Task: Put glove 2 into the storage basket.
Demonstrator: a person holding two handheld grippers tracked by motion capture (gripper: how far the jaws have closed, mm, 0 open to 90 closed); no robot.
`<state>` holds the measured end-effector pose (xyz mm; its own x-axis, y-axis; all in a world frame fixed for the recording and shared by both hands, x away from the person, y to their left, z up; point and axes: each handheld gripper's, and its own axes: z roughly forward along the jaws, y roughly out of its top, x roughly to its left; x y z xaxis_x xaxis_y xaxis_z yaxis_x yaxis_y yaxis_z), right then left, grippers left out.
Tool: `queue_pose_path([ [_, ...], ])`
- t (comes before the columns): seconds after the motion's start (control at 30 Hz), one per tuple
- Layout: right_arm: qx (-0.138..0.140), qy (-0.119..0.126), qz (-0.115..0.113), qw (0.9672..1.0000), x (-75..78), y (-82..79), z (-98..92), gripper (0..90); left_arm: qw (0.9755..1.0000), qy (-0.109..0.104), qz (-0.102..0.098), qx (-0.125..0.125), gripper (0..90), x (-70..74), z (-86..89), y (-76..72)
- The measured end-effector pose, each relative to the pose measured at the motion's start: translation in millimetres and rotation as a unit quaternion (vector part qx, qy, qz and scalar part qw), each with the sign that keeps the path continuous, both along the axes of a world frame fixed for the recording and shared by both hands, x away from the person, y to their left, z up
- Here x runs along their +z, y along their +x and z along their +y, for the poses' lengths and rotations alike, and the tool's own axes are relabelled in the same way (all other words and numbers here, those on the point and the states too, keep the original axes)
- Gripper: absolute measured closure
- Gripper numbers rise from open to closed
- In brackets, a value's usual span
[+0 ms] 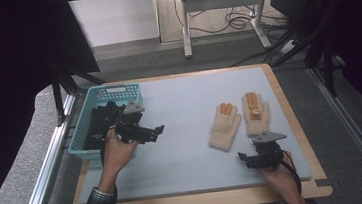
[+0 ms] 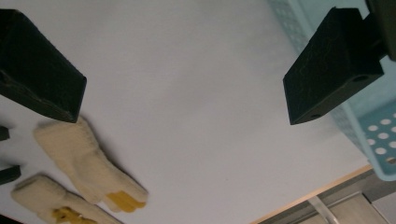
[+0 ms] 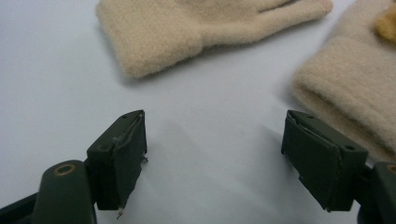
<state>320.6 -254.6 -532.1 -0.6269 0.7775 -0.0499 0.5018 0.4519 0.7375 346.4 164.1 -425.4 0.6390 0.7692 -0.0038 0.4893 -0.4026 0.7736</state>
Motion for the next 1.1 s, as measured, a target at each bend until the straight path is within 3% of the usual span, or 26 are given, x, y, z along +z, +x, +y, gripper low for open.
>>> queue_pose_path([
  [0.2, 0.001, 0.000, -0.001, 1.0000, -0.1, 0.1, -0.1, 21.6, 0.9999, -0.007, 0.006, -0.011, 0.0, -19.5, -12.4, -11.9],
  [0.4, -0.002, -0.001, -0.001, 1.0000, 0.0, -0.1, 0.2, 20.5, 0.9997, -0.006, 0.016, -0.018, 0.0, -48.1, -25.5, -24.8],
  [0.57, -0.006, -0.003, -0.001, 1.0000, -0.2, 0.2, 0.2, 19.0, 0.9992, -0.021, 0.028, -0.017, 0.0, -72.1, -28.7, -33.9],
  [0.9, -0.006, 0.000, 0.002, 1.0000, -0.1, 0.8, -0.3, 19.0, 0.9988, 0.003, 0.049, 0.005, 0.0, -112.3, -27.4, -49.1],
  [1.03, -0.006, 0.001, 0.003, 1.0000, 0.0, 0.9, -0.4, 19.1, 0.9979, 0.031, 0.055, 0.014, 0.0, -122.9, -28.4, -51.0],
  [1.1, -0.006, 0.001, 0.003, 1.0000, 0.0, 0.9, -0.4, 19.1, 0.9979, 0.019, 0.059, 0.018, 0.0, -123.9, -26.0, -50.4],
])
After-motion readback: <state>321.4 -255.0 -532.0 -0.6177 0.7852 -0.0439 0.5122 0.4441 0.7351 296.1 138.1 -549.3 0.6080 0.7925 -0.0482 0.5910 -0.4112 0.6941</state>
